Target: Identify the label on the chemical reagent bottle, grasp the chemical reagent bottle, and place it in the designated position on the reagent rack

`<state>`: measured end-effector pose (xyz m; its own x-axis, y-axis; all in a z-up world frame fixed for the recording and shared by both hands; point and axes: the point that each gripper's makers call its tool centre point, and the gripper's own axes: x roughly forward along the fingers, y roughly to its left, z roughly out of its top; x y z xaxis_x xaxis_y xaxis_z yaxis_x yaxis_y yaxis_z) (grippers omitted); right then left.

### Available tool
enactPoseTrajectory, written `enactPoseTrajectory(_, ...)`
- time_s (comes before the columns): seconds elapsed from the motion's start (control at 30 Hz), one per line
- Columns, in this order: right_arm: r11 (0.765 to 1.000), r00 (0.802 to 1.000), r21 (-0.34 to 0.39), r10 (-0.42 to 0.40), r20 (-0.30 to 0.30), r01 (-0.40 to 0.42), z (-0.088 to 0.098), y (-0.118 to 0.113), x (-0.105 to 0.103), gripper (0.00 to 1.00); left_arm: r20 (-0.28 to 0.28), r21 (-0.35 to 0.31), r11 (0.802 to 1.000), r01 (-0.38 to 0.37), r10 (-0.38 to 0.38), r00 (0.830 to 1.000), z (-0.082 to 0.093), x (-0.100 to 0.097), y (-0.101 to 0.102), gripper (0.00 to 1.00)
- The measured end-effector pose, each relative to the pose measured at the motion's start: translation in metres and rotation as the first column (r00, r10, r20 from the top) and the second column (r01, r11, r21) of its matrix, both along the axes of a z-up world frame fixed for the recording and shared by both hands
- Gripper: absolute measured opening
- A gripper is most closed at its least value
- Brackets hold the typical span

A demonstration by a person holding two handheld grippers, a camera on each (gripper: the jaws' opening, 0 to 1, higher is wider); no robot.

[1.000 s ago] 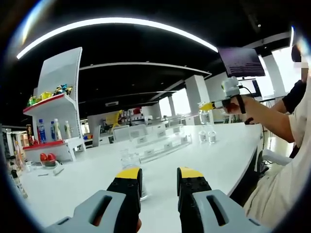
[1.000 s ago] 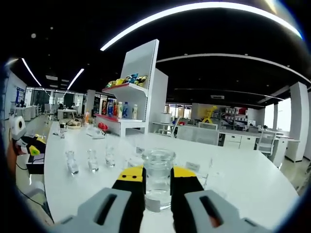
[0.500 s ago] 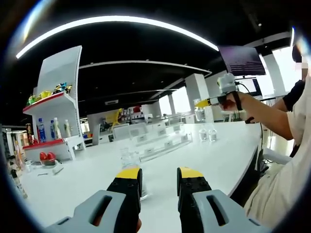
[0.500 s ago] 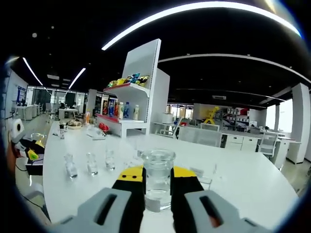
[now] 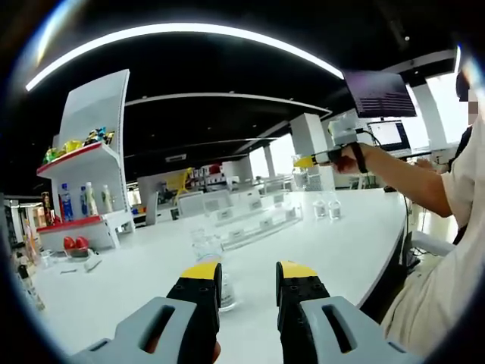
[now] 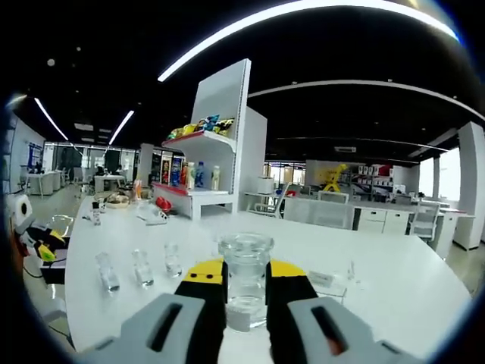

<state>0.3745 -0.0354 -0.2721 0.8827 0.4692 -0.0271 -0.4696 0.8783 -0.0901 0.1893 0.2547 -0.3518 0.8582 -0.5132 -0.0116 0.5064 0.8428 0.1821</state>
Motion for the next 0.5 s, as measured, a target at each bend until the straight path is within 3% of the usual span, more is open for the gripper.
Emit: enactPoseTrajectory(0.5,0.999,1.0,0.041,0.004,0.012,-0.004,-0.002,0.012,0.022,0.19,-0.006,0.01,1.0,0.019,-0.019,1.0,0.0,0.003,-0.006,0.3)
